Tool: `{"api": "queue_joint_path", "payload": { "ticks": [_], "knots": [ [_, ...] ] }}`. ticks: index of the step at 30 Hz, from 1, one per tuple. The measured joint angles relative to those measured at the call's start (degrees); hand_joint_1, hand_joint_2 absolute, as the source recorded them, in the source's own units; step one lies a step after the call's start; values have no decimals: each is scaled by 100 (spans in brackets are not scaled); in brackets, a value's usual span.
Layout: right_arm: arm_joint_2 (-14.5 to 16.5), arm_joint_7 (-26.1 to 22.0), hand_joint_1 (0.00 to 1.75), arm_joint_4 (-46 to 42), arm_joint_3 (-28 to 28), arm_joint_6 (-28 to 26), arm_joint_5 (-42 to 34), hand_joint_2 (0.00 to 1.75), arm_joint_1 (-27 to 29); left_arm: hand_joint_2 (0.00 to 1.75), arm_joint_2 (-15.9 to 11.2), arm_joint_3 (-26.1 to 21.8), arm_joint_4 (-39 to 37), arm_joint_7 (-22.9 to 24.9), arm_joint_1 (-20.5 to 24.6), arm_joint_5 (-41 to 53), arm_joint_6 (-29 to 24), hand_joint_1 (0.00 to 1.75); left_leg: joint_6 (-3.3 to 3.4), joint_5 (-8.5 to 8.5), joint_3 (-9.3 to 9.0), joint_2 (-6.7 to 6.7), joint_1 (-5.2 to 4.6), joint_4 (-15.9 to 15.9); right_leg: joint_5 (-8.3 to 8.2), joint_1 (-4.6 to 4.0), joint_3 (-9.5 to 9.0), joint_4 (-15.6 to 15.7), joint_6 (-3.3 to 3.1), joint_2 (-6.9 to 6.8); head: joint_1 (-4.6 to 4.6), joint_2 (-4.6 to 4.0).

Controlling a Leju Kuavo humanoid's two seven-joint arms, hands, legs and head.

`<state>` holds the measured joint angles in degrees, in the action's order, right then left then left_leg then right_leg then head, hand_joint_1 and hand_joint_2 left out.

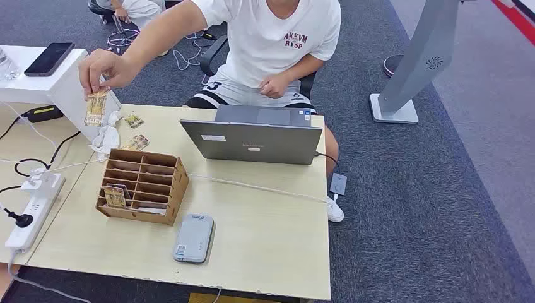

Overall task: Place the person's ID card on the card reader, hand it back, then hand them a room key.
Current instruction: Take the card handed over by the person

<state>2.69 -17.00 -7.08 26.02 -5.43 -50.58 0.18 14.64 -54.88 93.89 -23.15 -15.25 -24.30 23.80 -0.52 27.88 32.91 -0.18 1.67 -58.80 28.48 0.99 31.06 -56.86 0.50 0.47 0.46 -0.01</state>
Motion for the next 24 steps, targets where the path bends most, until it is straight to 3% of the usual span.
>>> {"api": "queue_joint_path", "payload": {
  "ticks": [7, 24],
  "knots": [
    [2, 93, 0, 0, 191, 12, -2, 175, -33, 175, -315, 531, 113, 46, 331, 928, -385, 0, -2, -2, -1, 0, 0, 0, -1, 0, -1, 0, 0, 1, 2, 0],
    [13, 330, 0, -2, 734, 21, 4, 175, -87, 175, -1148, 2448, -310, 652, 1752, 3325, -1226, 0, -3, -15, -26, 7, 0, -3, -16, 1, 0, -3, -6, 8, 1, 0]
  ]
}}
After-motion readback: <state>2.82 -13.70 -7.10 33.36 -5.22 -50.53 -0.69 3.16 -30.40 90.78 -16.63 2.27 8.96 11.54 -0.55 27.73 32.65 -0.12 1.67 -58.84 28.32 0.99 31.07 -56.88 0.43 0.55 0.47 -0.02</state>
